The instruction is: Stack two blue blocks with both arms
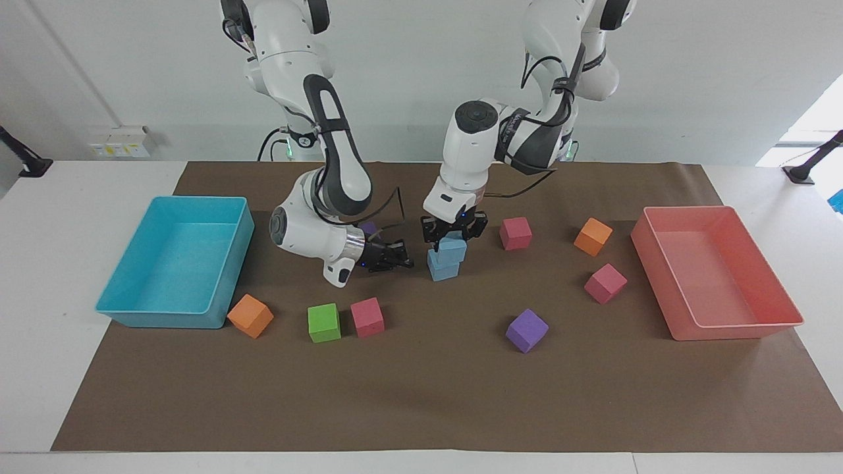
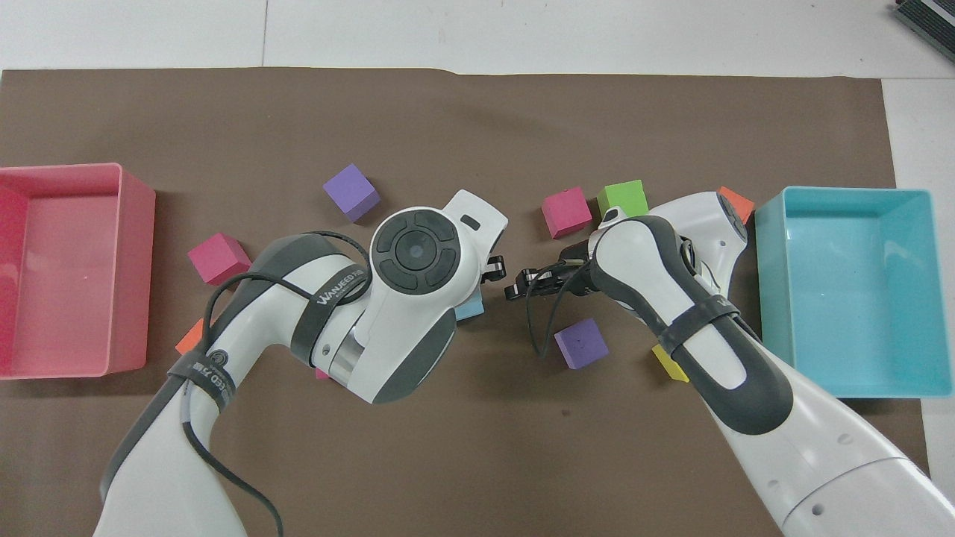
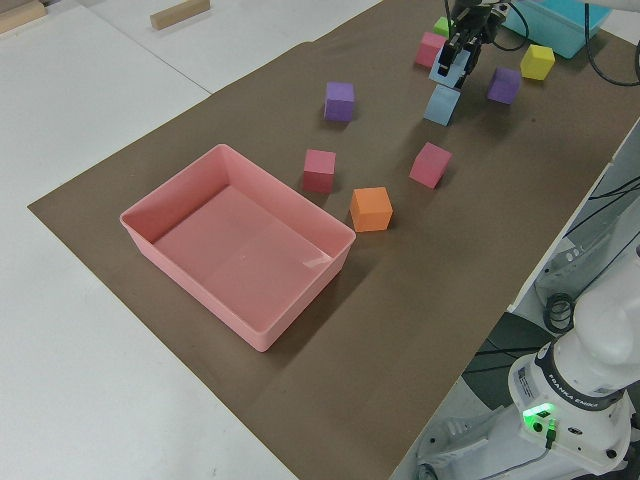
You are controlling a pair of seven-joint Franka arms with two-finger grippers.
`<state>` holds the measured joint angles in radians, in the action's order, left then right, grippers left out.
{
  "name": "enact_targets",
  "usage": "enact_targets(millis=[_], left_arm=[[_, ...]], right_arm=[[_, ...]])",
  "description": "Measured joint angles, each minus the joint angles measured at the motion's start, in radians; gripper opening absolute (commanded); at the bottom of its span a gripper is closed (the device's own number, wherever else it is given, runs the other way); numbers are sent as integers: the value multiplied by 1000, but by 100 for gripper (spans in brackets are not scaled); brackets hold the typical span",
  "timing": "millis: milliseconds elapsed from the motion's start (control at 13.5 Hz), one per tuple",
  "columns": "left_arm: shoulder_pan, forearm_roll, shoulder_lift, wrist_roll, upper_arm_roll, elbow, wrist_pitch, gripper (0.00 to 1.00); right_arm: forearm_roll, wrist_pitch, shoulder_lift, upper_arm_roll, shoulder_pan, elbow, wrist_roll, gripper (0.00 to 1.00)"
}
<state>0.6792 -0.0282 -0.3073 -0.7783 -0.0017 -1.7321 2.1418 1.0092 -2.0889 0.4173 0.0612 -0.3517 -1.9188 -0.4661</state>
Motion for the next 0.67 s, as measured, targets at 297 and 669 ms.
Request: enact_targets(millis=[297,669], left_arm=[[5,0,-11,-1,0,-16,13,2],[15,0,-11,-3,0,-39,22,2]], right_arm=[[10,0,0,0,1,0,0,0],[10,0,0,0,1,0,0,0]])
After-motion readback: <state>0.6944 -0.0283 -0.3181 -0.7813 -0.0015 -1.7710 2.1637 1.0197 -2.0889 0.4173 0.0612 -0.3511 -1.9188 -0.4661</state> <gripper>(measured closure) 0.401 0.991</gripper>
